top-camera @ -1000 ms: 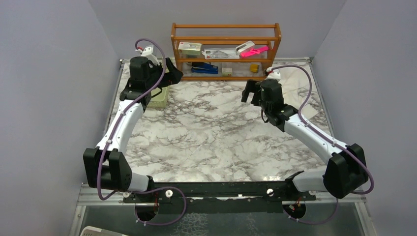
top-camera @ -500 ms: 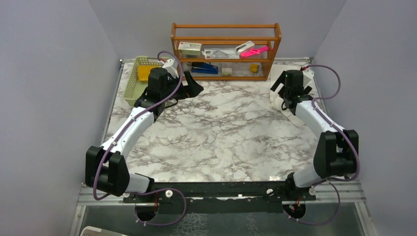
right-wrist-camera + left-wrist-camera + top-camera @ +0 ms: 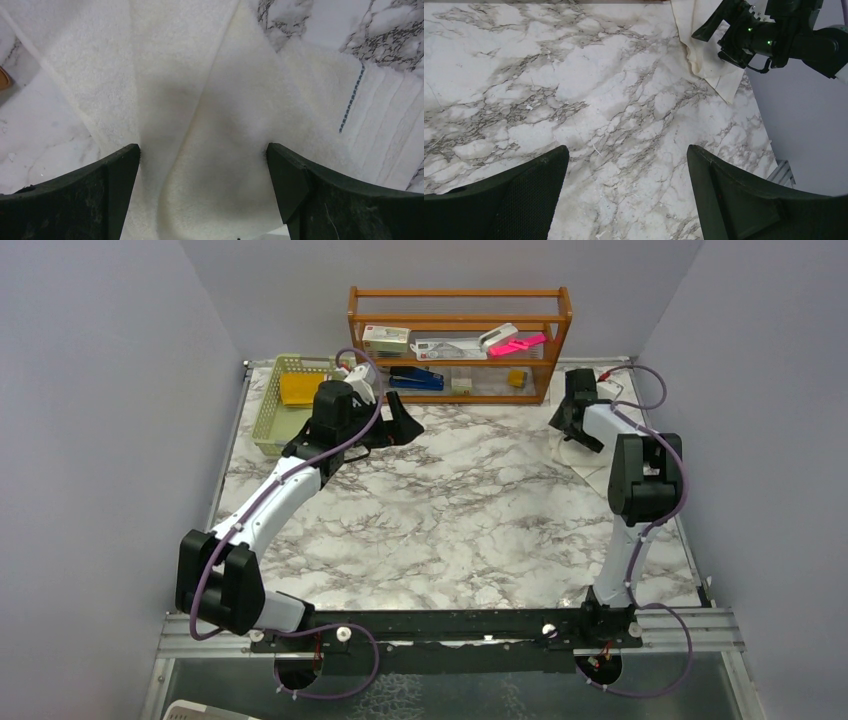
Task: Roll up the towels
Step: Move the towel to the center of the board.
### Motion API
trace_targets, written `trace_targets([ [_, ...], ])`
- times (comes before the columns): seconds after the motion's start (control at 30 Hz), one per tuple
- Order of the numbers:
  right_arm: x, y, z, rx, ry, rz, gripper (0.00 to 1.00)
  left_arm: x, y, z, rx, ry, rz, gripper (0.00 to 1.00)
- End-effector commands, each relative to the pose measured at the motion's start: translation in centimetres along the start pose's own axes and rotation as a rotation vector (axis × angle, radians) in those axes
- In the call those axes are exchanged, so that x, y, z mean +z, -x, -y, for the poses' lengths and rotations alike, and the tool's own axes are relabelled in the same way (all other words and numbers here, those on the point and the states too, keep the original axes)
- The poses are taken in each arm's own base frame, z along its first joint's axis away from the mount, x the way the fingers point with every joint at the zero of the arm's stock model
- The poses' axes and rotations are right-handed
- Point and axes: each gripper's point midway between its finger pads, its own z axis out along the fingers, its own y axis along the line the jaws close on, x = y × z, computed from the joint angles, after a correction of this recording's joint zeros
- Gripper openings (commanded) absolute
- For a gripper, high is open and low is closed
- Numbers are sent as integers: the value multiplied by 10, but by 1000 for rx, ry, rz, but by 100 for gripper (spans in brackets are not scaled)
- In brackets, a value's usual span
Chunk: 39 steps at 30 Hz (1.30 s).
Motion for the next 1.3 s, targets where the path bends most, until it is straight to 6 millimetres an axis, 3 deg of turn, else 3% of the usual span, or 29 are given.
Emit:
trace_targets([
  [0.0,3,0,-11,-12,64,9,99,4,-8,2,29,-14,-35,91],
  [0.07,7,-3,-14,-35,82,8,96,4,-9,2,30,-9,-43,91],
  [0.13,8,-5,-15,-37,100,9,83,3,-9,1,34,-1,-49,91],
  [0.3,-1,-13,-18,-16,202,38,44,-4,-5,5,53,7,-53,92],
  [0.43,-7,-25,-17,-15,250,9,2,-10,-4,8,76,3,-72,93],
  [0.53,-29,-27,-21,-9,344,1,1,-15,0,8,82,5,-70,93],
  [0.77,-146,-1,-29,55,720,189,1,-25,9,2,83,14,-47,93],
  [0.87,-195,-2,-34,42,791,266,1,-32,15,-1,86,25,-32,93],
  [0.93,-234,-10,-47,-5,839,326,1,-37,18,-4,92,34,-25,93],
  [1.03,-296,-40,-78,-84,950,359,1,-46,21,-12,92,56,-14,93],
  [1.17,-376,-112,-134,-230,1114,319,1,-59,26,-26,64,66,2,93],
  [1.27,-437,-146,-173,-326,1202,364,1,-71,35,-39,47,92,29,93],
])
